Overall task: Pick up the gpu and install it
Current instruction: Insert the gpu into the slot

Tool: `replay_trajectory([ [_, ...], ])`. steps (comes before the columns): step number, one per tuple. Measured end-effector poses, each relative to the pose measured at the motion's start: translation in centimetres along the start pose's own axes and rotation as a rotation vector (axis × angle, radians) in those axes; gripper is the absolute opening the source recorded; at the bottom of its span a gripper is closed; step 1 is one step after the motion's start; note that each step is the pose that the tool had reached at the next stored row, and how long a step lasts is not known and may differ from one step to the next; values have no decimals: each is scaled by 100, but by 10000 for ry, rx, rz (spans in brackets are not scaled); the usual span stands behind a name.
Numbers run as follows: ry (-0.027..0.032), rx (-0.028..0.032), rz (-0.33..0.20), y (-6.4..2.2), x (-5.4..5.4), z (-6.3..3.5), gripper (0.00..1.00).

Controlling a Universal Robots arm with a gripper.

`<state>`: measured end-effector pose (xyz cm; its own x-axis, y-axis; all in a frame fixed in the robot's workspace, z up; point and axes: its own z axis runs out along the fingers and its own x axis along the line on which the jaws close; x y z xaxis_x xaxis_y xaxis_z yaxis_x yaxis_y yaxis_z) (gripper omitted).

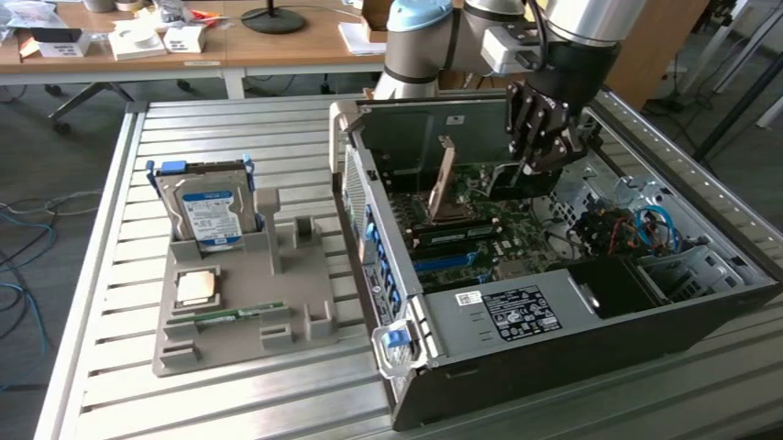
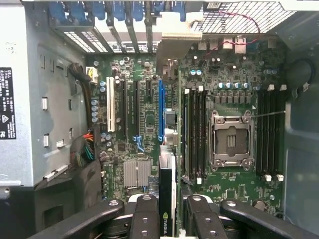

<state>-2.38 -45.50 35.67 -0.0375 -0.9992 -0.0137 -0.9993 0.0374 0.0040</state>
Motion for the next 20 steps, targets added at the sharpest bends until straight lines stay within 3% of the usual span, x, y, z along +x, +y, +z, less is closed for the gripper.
replay_trajectory([
  [6,2,0,6,3,0,25,26],
  [16,-1,2,5,107,4,33,26],
  [20,-1,2,4,125,8,229,26],
])
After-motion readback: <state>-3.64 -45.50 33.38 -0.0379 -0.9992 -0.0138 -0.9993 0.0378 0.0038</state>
